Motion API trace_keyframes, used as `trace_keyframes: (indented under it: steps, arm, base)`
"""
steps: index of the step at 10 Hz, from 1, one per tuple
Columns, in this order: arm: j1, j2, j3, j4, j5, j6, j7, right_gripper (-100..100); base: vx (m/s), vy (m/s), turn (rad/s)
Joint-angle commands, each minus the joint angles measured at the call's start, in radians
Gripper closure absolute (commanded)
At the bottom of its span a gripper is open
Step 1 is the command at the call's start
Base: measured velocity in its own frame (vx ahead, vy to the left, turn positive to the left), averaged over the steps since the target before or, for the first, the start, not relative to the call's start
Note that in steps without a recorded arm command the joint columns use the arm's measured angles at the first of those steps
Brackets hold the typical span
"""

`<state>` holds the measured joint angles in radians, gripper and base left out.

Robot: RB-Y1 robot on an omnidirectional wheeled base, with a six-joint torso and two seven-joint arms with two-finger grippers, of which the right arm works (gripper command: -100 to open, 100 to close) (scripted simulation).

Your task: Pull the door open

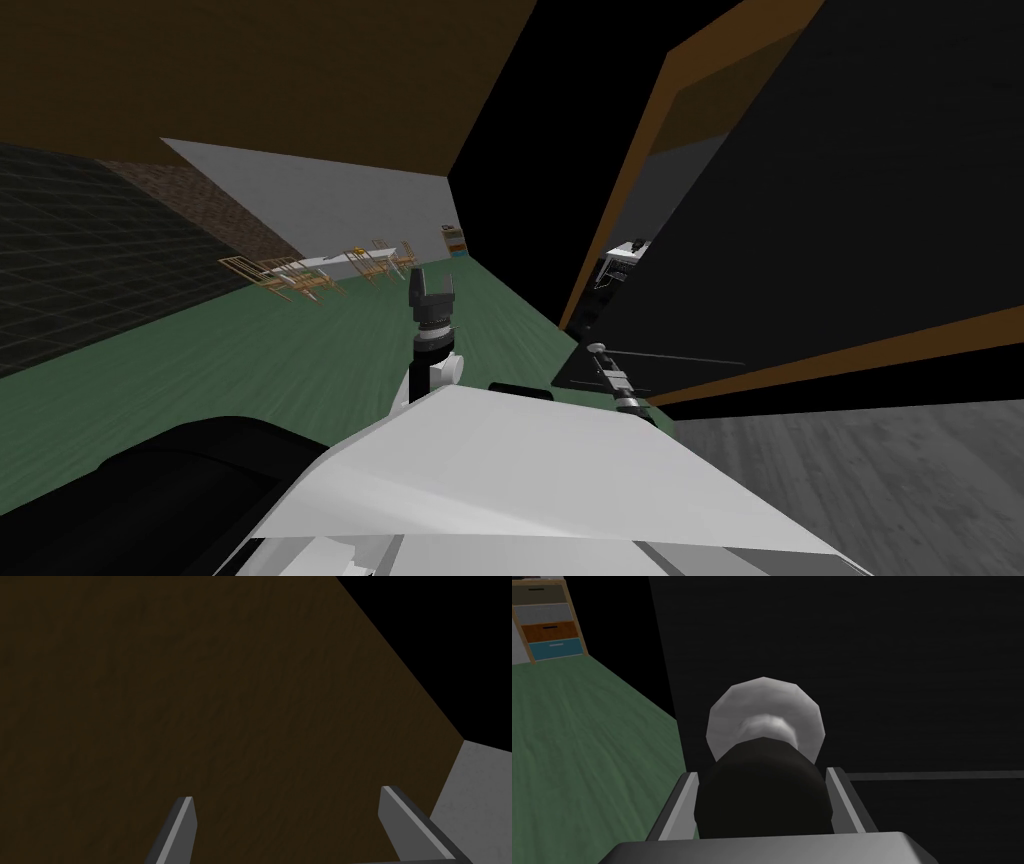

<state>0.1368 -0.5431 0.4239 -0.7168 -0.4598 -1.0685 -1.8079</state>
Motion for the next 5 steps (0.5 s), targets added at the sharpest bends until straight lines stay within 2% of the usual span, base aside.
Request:
trace_keyframes:
  steps: [1, 2, 5]
  arm:
    - [0.0, 0.0, 0.0, 0.0, 0.0, 0.0, 0.0, 100]
    - [0.013, -0.004, 0.011, 0.016, 0.006, -0.031, -0.01, 100]
    - [0.035, -0.014, 0.027, 0.05, 0.016, -0.098, -0.029, 100]
  base:
    - [-0.091, -0.031, 0.028]
    - [-0.036, -0.01, 0.047]
    - [-0.025, -0.013, 0.04]
